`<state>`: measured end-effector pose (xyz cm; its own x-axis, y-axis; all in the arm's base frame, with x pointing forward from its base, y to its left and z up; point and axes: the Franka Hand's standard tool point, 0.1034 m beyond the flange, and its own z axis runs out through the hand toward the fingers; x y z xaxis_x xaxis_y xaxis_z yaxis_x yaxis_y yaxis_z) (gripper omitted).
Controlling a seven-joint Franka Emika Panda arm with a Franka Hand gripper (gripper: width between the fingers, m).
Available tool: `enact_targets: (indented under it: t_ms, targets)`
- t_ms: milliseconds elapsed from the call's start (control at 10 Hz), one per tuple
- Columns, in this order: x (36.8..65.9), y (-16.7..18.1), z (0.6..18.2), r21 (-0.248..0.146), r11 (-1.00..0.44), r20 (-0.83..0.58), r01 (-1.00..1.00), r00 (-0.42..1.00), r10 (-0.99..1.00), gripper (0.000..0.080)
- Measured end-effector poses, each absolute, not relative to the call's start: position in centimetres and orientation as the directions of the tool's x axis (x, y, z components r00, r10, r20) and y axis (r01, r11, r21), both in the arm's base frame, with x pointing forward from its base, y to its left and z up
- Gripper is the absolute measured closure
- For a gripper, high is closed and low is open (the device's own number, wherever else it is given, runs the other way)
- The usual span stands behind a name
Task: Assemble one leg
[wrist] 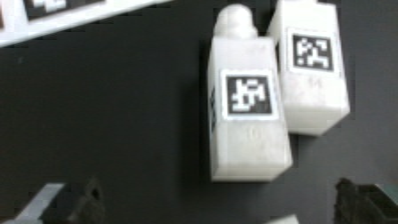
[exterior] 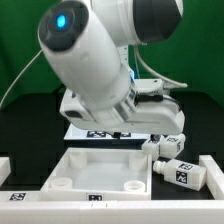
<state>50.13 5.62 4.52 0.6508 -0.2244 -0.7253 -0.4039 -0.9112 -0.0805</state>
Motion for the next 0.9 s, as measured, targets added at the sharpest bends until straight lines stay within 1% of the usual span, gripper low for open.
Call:
enact_targets:
  t_ms: [100,200,900]
  targets:
    - [50.1,6.0,4.3,-0.059,-0.910,-0.776,-0.410,0.592,-0.216,0.0150]
    - [50.2,6.3,3.8,-0.049,-0.912,-0.796,-0.407,0.567,-0.210,0.0150]
    - [48.3,7.9,0.9,-0.032,-0.923,-0.809,-0.384,0.552,-0.201,0.0150]
